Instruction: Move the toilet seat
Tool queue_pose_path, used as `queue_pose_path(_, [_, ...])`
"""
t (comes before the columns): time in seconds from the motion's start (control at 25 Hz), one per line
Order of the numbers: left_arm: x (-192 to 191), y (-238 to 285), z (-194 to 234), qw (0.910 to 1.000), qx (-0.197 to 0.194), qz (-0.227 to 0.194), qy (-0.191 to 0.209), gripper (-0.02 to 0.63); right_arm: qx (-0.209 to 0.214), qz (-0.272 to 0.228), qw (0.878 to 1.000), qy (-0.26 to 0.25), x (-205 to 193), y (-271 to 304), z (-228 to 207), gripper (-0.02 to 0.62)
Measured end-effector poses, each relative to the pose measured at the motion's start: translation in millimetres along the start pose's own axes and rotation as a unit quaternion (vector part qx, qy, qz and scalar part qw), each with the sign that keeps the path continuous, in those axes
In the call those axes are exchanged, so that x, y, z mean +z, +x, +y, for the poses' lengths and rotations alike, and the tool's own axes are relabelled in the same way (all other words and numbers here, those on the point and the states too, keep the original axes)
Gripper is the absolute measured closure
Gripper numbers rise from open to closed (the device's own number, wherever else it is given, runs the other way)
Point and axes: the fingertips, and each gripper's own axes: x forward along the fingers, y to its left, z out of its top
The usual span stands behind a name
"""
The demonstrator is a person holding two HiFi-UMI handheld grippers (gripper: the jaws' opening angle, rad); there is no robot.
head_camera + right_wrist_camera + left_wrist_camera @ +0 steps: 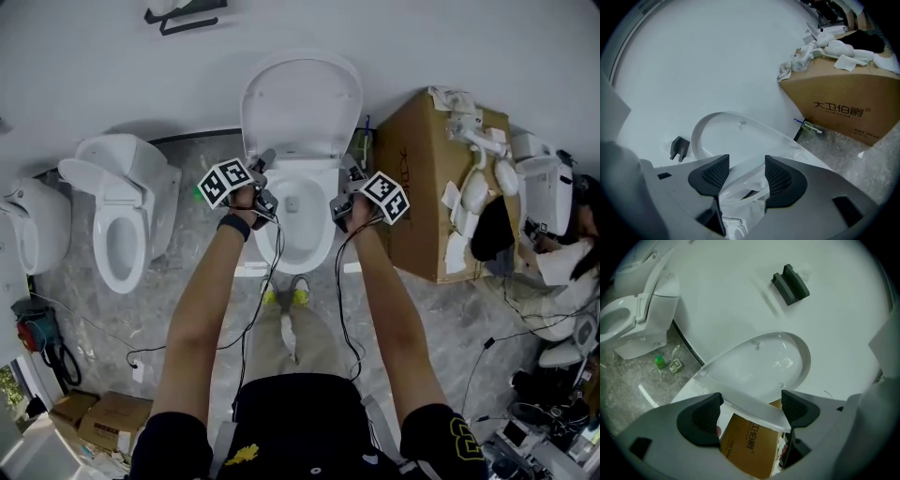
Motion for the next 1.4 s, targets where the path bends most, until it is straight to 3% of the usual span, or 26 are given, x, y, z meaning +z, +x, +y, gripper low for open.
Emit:
queue_pose_path(0.52, [61,34,-21,0.999,-0.007,-0.022,-0.038,0.192,0.017,-0.043,0.999,0.015,42,55,37,0.337])
queue_pose_path(0.64, [95,-2,-12,0.9973,0.016,-0.047,-0.054,0.192,-0.022,-0.022,0.999,0.043,28,54,61,0.334])
queue_pose_path(0.76, [116,-22,0,0.9943,0.045,-0.072,-0.065,0.192,0.022,-0.001,0.999,0.041,14,90,78,0.334])
queue_pose_path(0.92, [90,70,-28,0.9959,-0.013,-0.049,-0.075,0.187,0.005,-0.052,0.998,0.019,71,96,44,0.336])
queue_pose_path(1.16, [134,89,42,0.9905,-0.029,-0.115,-0.069,0.184,0.043,-0.034,0.998,-0.005,30,154,45,0.339])
queue_pose_path(1.28, [102,118,-6,0.9932,-0.051,-0.077,-0.07,0.184,0.011,-0.047,0.999,0.01,78,129,25,0.337])
queue_pose_path(1.4, [96,98,-43,0.9937,-0.044,-0.053,-0.088,0.187,0.002,-0.036,0.999,0.027,94,112,39,0.344])
